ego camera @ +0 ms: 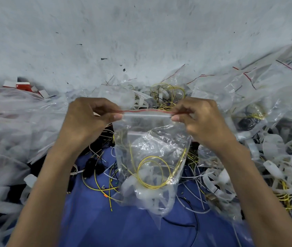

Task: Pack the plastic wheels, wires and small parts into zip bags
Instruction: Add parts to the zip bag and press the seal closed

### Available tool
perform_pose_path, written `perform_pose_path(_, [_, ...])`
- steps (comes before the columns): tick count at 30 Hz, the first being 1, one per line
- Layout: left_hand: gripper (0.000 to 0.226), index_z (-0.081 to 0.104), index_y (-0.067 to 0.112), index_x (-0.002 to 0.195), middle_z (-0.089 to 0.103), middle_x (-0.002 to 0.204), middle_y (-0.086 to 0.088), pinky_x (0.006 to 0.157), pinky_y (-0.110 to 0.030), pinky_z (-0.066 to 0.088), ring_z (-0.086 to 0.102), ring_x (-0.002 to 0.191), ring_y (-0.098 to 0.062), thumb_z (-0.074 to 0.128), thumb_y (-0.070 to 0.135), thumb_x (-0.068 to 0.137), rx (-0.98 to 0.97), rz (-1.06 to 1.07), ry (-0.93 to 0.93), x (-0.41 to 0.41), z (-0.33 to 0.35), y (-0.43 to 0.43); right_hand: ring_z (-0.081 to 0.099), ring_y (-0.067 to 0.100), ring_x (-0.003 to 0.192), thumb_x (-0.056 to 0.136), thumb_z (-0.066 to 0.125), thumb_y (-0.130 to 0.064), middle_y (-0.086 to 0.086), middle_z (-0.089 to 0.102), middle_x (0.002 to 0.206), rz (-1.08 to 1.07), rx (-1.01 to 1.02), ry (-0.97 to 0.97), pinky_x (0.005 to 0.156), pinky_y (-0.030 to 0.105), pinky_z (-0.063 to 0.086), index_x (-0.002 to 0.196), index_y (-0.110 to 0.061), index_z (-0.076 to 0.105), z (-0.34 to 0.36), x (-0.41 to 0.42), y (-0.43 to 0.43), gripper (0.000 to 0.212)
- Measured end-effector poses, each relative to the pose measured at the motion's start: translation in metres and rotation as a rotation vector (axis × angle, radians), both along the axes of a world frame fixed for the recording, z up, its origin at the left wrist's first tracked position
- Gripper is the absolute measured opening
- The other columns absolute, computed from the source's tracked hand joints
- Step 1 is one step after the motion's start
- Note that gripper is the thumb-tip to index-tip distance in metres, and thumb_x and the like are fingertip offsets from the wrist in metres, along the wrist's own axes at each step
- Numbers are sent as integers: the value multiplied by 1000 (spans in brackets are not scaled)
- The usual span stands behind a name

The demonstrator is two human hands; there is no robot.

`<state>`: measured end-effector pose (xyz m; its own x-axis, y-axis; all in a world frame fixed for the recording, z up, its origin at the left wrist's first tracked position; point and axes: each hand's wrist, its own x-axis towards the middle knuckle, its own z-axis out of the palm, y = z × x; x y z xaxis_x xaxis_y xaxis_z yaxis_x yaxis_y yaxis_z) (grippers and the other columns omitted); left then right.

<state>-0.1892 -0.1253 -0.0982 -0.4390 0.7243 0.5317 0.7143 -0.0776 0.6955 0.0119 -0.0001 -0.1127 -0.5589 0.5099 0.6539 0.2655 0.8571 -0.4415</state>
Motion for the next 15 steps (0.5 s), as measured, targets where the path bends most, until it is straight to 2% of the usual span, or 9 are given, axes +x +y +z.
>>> perform_pose_path(3, [26, 66, 29, 65, 64, 61, 10, 52, -7, 38, 52, 50, 6, 76, 7, 74, -13, 26, 11, -1, -2, 3, 58, -6, 62, 74, 70, 6, -11, 58, 63, -41, 10, 57, 55, 4, 41, 72, -6, 68, -4, -1, 2, 13])
perform_pose_path(6, [28, 64, 27, 63, 61, 59, 8, 45, -5, 34, 49, 44, 5, 74, 5, 77, -10, 58, 17, -1, -8, 8, 58, -1, 61, 76, 67, 4, -10, 58, 63, -130, -32, 123, 58, 2, 38, 73, -6, 68, -13, -13, 0, 11])
perform_pose_path(8, [26, 64, 29, 64, 62, 63, 8, 53, -9, 39, 51, 50, 4, 73, 9, 79, 14, 82, -27, -6, -11, 12, 56, -8, 66, 79, 71, -9, -11, 61, 73, -161, -144, 223, 70, 1, 42, 88, -10, 69, -19, -22, -2, 9])
perform_pose_path(9, [26, 63, 31, 66, 63, 66, 10, 58, -12, 41, 53, 55, 4, 72, 11, 80, 39, 102, -53, -9, -13, 14, 56, -10, 73, 79, 73, -22, -11, 62, 85, -143, -231, 234, 77, 8, 48, 104, -14, 64, -22, -26, -3, 28])
perform_pose_path(11, [27, 62, 32, 68, 63, 67, 16, 65, -14, 44, 55, 62, 5, 70, 11, 82, 113, 112, -133, -14, -15, 19, 52, -9, 94, 64, 73, -49, -10, 54, 118, 10, -499, 110, 90, 24, 49, 138, -21, 35, -30, -29, -1, 88])
perform_pose_path(12, [27, 61, 31, 69, 63, 63, 18, 65, -12, 44, 55, 61, 6, 68, 9, 83, 156, 89, -190, -15, -18, 21, 48, -9, 101, 56, 72, -54, -11, 45, 129, 108, -645, 11, 92, 27, 46, 144, -25, 21, -37, -29, 0, 106])
perform_pose_path(13, [28, 61, 30, 70, 62, 61, 19, 65, -11, 44, 55, 60, 6, 67, 6, 83, 194, 57, -244, -16, -20, 24, 46, -11, 100, 54, 73, -54, -14, 42, 130, 193, -770, -99, 91, 24, 45, 145, -24, 19, -44, -29, 0, 110])
perform_pose_path(14, [27, 62, 28, 71, 62, 60, 17, 64, -11, 45, 55, 58, 5, 66, 5, 84, 221, 25, -286, -15, -23, 27, 51, -11, 94, 55, 75, -54, -14, 48, 122, 245, -852, -201, 84, 19, 45, 140, -18, 32, -54, -30, 1, 102])
perform_pose_path(15, [25, 63, 26, 72, 62, 61, 15, 63, -13, 45, 54, 58, 3, 66, 4, 84, 234, 3, -313, -14, -26, 31, 56, -4, 86, 58, 77, -53, -8, 58, 108, 281, -898, -282, 77, 19, 44, 124, -14, 51, -63, -32, 3, 80])
